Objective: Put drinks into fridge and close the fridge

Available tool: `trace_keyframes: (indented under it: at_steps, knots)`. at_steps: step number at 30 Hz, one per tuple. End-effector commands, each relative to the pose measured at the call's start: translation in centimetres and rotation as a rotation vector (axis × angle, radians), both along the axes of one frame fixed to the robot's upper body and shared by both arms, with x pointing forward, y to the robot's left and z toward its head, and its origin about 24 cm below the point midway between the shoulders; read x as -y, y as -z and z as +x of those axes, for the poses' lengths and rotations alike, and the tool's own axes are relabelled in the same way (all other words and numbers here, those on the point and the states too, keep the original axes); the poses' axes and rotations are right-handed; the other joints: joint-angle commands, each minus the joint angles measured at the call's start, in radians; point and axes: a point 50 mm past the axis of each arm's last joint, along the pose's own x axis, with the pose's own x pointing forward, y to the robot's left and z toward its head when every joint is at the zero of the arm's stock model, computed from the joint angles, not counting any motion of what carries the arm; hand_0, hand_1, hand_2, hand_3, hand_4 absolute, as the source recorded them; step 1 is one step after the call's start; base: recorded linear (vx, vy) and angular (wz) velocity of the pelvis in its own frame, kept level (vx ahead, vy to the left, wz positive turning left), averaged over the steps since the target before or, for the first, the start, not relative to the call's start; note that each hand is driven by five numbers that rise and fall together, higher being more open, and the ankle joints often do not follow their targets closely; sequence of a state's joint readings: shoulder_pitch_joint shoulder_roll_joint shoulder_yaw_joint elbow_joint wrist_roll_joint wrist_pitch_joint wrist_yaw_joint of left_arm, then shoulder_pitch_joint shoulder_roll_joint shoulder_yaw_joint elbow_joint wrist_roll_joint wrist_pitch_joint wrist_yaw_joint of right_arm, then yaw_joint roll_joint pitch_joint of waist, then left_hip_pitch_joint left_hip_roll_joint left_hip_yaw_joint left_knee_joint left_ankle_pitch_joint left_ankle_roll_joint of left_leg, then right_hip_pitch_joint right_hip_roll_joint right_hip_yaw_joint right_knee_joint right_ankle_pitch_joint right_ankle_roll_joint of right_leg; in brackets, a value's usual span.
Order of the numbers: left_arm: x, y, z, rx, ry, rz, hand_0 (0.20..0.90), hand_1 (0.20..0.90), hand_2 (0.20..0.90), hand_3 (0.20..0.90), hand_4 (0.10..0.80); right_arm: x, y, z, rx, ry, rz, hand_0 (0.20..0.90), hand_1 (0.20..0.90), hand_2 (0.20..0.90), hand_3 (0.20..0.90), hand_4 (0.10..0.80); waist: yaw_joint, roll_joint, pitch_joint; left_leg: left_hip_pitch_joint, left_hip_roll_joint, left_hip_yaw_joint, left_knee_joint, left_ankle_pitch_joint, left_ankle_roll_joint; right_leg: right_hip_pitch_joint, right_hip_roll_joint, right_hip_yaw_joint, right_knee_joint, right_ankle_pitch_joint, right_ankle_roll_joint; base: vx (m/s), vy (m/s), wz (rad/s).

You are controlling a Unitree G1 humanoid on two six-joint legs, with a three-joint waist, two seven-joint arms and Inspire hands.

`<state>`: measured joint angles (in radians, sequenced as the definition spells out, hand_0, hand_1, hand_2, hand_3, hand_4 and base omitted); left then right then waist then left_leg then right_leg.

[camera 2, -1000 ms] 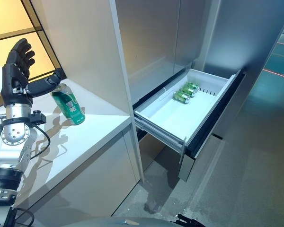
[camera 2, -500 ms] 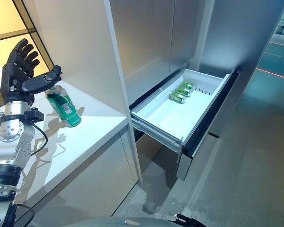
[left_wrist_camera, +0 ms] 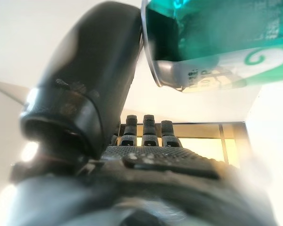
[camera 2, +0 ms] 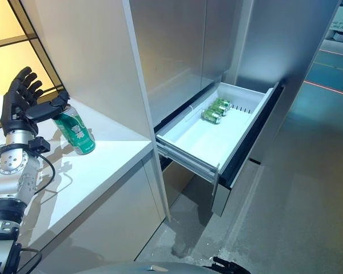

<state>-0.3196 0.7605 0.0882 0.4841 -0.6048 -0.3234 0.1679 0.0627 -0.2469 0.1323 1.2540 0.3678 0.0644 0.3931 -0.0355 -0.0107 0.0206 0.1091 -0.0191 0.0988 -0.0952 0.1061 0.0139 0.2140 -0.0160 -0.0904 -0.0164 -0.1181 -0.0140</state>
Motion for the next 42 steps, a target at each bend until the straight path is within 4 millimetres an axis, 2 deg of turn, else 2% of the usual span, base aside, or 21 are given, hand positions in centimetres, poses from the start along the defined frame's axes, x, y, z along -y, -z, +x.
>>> trace_keyframes:
  at_steps: [1,8,24,33,42]
  knots:
    - [-0.4,-8.2,1.1,0.279,0.000,0.071,0.900,0.900,0.900,0.900,0.800,0.8,0.0,-0.7,-0.057,-0.049,-0.012,0.900,0.900,0.900,0.900,0.800,-0.006,0.037,0.016,0.091,-0.049,0.028,0.023,-0.200,0.061,-0.099,-0.028,-0.010,0.040,0.062,0.088,0.000,0.000,0.00]
    - [0.3,-7.7,1.4,0.322,0.110,-0.021,0.900,0.900,0.900,0.900,0.800,0.8,0.0,-0.7,-0.055,-0.051,-0.011,0.900,0.900,0.900,0.900,0.800,-0.009,0.035,0.024,0.086,-0.053,0.031,0.032,-0.206,0.066,-0.109,-0.030,0.000,0.049,0.064,0.093,0.000,0.000,0.00]
    - [1.1,-9.2,0.8,0.490,0.119,-0.048,0.900,0.900,0.900,0.900,0.800,0.8,0.0,-0.7,-0.054,-0.070,-0.014,0.900,0.900,0.900,0.900,0.800,-0.015,0.034,0.023,0.083,-0.056,0.033,0.037,-0.210,0.067,-0.119,-0.035,0.008,0.057,0.064,0.094,0.001,0.005,-0.03]
    - [1.8,-9.7,0.8,0.506,0.184,-0.028,0.900,0.900,0.900,0.900,0.800,0.8,0.0,-0.7,-0.055,-0.072,-0.014,0.900,0.900,0.900,0.900,0.800,-0.011,0.034,0.024,0.081,-0.057,0.030,0.038,-0.210,0.068,-0.122,-0.037,0.006,0.061,0.064,0.095,0.000,0.000,0.00]
    - [2.5,-9.0,0.9,0.440,0.194,0.031,0.900,0.900,0.900,0.900,0.800,0.9,-0.1,-0.6,-0.053,-0.073,-0.012,0.900,0.900,0.900,0.900,0.800,-0.001,0.036,0.025,0.081,-0.060,0.024,0.035,-0.208,0.067,-0.119,-0.040,0.000,0.056,0.066,0.098,0.000,0.000,0.00]
